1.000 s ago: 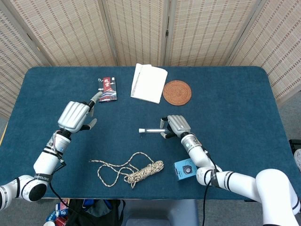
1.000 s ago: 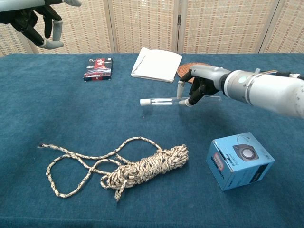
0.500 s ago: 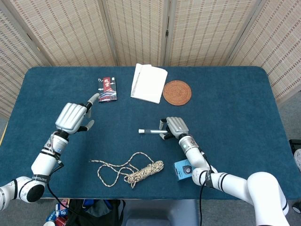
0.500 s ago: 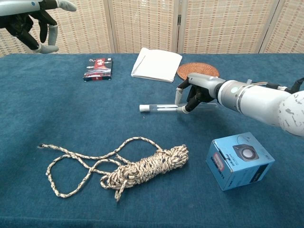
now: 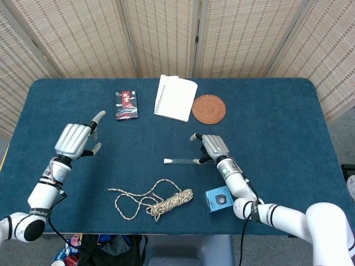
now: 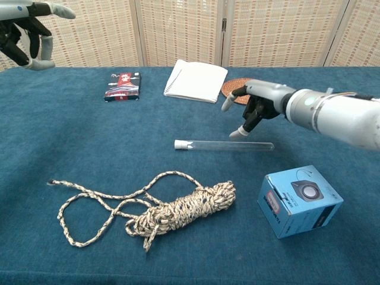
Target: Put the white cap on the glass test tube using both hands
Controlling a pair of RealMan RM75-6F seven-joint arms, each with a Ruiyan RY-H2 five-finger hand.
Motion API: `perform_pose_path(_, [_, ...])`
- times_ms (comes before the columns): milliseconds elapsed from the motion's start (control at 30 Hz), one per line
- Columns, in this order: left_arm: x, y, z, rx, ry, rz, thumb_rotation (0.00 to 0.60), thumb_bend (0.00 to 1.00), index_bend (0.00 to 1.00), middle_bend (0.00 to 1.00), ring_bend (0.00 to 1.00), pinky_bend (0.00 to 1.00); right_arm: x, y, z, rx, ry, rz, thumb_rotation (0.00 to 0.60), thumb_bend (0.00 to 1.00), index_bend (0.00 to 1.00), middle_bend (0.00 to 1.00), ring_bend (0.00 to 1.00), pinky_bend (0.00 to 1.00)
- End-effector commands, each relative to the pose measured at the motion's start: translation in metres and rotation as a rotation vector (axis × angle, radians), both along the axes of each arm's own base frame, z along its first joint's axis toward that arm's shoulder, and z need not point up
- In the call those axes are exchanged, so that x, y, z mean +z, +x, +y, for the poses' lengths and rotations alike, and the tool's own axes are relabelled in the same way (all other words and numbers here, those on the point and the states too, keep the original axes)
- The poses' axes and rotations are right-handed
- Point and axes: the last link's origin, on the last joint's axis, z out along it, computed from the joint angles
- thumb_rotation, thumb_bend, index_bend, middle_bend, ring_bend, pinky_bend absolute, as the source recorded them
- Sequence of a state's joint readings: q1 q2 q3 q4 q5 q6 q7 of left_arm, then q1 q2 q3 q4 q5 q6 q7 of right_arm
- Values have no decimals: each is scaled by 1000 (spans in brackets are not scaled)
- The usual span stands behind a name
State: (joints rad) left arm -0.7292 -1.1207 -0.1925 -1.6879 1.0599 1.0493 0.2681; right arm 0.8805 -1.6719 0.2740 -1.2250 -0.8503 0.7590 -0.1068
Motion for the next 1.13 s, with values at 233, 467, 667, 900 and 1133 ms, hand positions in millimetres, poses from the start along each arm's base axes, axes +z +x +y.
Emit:
perform_pose_path(233, [22, -41, -15, 108, 73, -6, 600, 326, 154, 493, 417, 536, 116, -39, 34, 65, -196, 157, 600, 364, 458, 791, 873, 1000])
perform_pose_path(467, [35, -74, -37, 145, 142, -4, 600, 326, 228, 401, 304, 390, 174, -72, 75, 57, -299, 284, 600, 440, 522, 580, 600, 832])
perform_pose_path(667, [42, -96, -66, 164, 197, -25, 600, 326, 205, 368, 275, 343, 207, -102, 119, 50, -425, 359, 600, 441, 522, 557, 560, 809])
perform_pose_path(900, [44, -110, -105, 171, 234, -21, 600, 326, 202, 357, 270, 315, 224, -127, 169, 13, -474, 357, 600, 440, 523, 557, 560, 809])
perform_pose_path(1133, [43, -117, -145, 190, 256, -23, 600, 326, 199, 351, 266, 290, 233, -140, 212, -33, -517, 348, 600, 440, 523, 557, 560, 809])
